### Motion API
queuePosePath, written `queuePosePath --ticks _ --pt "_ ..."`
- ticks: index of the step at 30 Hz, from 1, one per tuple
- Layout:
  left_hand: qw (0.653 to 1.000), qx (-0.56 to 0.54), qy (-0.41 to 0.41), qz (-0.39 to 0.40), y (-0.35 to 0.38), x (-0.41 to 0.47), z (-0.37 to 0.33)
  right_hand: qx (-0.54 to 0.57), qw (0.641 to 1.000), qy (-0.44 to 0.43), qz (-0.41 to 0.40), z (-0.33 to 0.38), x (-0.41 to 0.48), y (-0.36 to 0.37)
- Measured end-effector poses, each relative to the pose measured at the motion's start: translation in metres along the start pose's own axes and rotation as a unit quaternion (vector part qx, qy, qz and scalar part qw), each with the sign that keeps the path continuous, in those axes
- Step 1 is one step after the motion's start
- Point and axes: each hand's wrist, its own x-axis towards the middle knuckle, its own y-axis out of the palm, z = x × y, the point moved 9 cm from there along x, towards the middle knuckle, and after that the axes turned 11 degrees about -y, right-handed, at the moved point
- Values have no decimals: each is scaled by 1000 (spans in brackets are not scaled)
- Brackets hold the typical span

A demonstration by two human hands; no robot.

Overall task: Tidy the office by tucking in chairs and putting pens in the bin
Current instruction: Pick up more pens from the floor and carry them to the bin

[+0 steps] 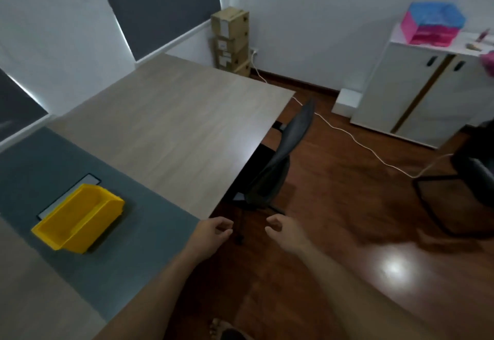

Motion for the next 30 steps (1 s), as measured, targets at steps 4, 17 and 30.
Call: queuePosePath --ticks 4,17,30 --pt "999 17 22 40 71 -33 -59 9 999 34 -37 -72 -76 -43" --pt "960 138 159 182 306 -127 -238 57 961 186 -199 -307 -353 -141" --pt "874 222 297 315 504 -196 -414 123 856 351 -360 -413 -582 -191"
